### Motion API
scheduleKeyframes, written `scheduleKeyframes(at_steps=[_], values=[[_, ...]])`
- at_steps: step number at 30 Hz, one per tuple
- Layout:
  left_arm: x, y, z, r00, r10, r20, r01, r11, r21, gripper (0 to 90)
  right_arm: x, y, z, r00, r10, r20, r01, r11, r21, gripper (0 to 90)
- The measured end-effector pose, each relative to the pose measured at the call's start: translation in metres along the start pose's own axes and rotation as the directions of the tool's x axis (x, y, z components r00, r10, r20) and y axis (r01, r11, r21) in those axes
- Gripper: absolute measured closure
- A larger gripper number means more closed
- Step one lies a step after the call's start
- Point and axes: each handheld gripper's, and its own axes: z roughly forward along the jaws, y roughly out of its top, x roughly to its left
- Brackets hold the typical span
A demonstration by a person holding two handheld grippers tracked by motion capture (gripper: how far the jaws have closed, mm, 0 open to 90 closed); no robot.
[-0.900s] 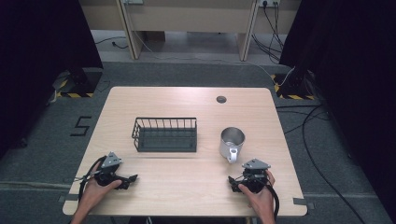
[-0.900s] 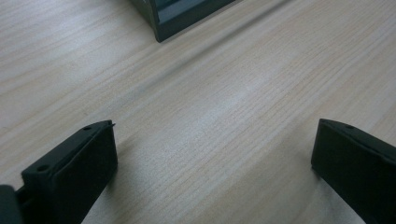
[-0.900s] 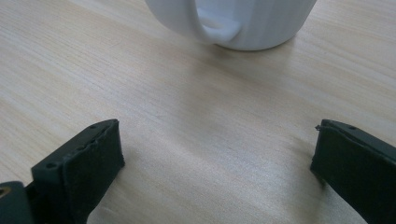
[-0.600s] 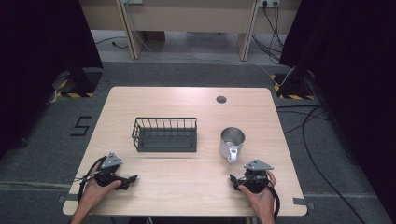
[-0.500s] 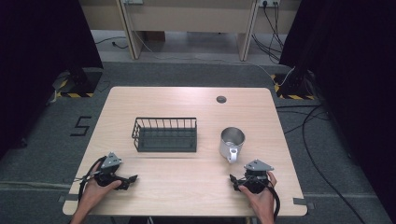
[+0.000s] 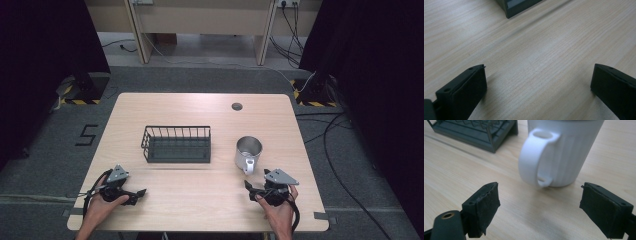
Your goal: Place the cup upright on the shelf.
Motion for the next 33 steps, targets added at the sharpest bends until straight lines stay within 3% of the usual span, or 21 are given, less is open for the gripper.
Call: scheduleKeyframes(at_steps=[4,11,27,30,33], values=[[0.0,0.0,0.0,1.0,0.0,0.0,0.0,1.0,-0.001,0.0,0.001,0.003,-0.005,0.9999,0.008,-0.006,-0.008,0.999,-0.031,15.5],[0.0,0.0,0.0,1.0,0.0,0.0,0.0,1.0,0.0,0.0,0.001,0.009,-0.006,0.9994,0.018,0.03,-0.016,0.998,-0.06,15.3],[0.0,0.0,0.0,1.0,0.001,0.0,-0.001,1.0,0.0,0.0,0.003,0.018,0.008,0.9975,0.016,0.069,-0.012,0.998,-0.058,16.6],[0.0,0.0,0.0,1.0,0.001,0.0,-0.001,1.0,0.0,0.0,0.0,0.018,0.012,0.994,0.001,0.11,0.003,0.999,-0.037,19.1],[0.0,0.0,0.0,1.0,0.001,0.001,-0.001,1.0,0.0,0.0,-0.005,0.016,0.007,0.993,0.018,0.117,-0.013,0.999,-0.043,19.4]])
